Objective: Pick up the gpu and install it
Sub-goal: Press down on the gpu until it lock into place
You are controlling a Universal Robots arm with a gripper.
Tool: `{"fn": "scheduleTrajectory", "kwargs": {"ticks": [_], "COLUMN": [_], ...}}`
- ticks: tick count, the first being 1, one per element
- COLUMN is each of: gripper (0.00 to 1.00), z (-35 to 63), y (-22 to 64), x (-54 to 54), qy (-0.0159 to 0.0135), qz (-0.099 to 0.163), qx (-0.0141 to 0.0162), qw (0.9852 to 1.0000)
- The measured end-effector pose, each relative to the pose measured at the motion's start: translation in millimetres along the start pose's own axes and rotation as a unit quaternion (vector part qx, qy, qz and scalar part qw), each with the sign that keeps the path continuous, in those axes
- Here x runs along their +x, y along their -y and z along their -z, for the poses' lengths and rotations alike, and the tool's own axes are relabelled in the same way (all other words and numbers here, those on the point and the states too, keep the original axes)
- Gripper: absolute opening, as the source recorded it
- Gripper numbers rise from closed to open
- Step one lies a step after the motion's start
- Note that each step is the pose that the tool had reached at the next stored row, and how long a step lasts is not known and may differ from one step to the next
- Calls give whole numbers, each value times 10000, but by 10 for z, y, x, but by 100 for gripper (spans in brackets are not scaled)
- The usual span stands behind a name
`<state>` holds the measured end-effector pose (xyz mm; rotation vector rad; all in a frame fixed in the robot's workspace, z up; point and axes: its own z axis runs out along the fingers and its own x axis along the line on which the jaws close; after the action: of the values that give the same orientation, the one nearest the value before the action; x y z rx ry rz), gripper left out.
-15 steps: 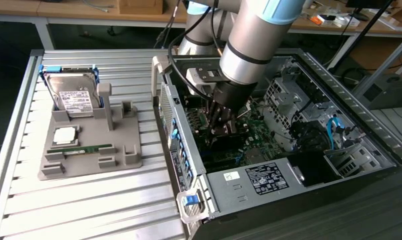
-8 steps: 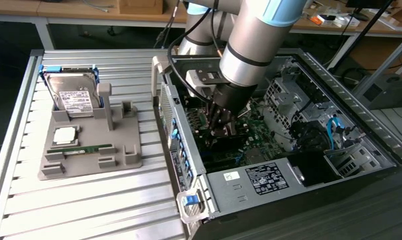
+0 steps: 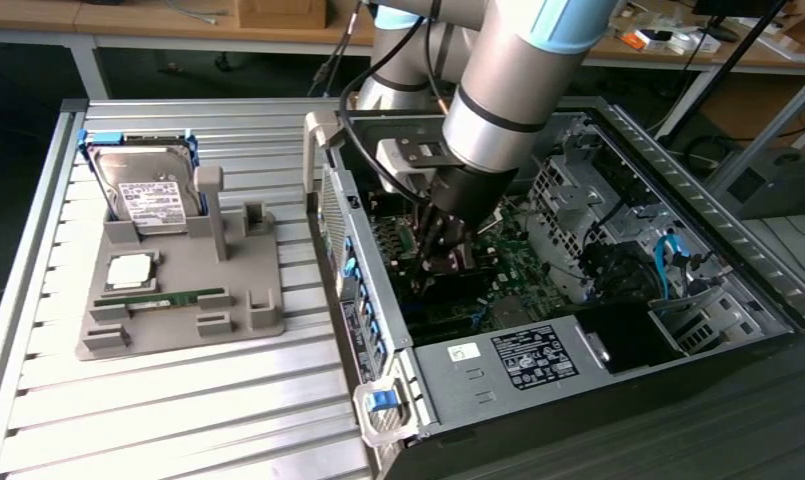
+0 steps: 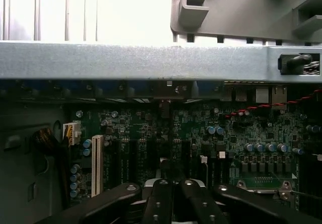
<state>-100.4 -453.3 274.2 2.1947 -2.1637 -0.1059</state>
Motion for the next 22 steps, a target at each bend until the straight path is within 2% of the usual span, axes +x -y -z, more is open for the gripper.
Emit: {"fn": "scheduleTrajectory", "kwargs": {"ticks": [12, 17, 22], "gripper": [11, 11, 11], "z": [16, 185, 163], "y": [3, -12, -10], "x": [-52, -60, -68], "qy": [-54, -56, -56], "qz": [1, 1, 1], "qx": [1, 0, -10], "qw": [10000, 10000, 10000]}}
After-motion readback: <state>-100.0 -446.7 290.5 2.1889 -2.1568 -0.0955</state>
